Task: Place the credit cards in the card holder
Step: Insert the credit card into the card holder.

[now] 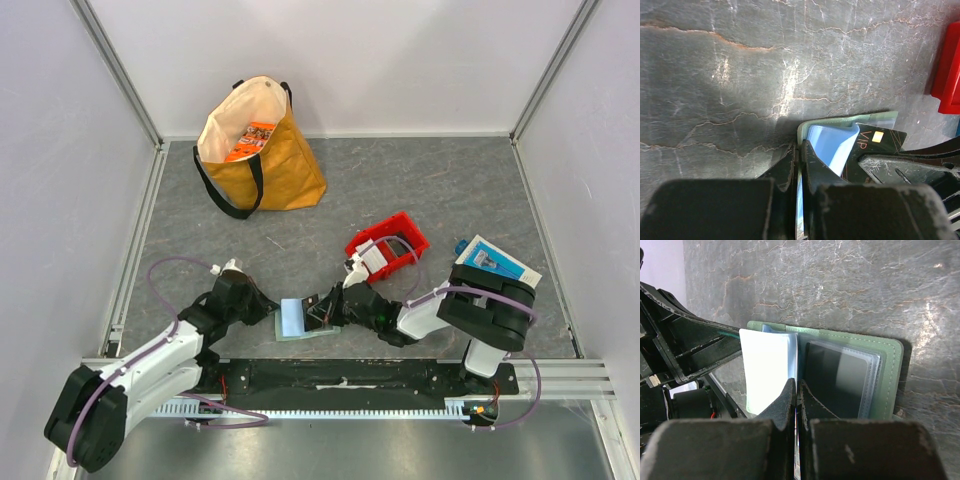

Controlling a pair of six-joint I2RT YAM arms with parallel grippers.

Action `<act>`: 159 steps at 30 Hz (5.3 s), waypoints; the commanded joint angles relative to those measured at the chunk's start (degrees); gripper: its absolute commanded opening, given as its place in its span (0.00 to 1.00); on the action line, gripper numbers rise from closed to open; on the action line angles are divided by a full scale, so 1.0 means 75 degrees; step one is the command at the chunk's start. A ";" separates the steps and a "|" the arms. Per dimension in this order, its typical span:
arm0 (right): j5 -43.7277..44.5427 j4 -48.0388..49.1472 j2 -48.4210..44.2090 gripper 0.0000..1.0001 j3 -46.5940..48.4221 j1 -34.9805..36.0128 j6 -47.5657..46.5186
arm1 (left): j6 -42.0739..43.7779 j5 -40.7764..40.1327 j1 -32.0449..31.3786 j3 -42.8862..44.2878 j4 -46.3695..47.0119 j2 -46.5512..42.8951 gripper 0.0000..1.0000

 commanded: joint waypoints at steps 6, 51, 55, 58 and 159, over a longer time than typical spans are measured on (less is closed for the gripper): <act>-0.0605 0.0561 0.0408 0.00 0.0041 0.0029 -0.0030 | 0.0265 -0.0310 -0.0019 0.0117 -0.0143 0.0433 0.02; -0.0887 -0.0199 0.1146 0.00 0.0580 0.0099 0.1576 | 0.0159 -0.0497 -0.0019 0.0258 -0.0482 0.0328 0.02; -0.0617 -0.0664 0.0806 0.00 0.0497 0.0216 0.1226 | 0.0147 -0.0521 -0.0020 0.0234 -0.0494 0.0316 0.02; -0.0512 -0.0692 0.0701 0.00 0.0439 0.0415 0.1225 | 0.0078 -0.0568 -0.0019 0.0199 -0.0494 0.0293 0.02; 0.1307 -0.7970 0.0712 0.64 0.4084 0.1166 0.0053 | -0.0028 -0.0673 -0.0019 0.0117 -0.0752 -0.0410 0.02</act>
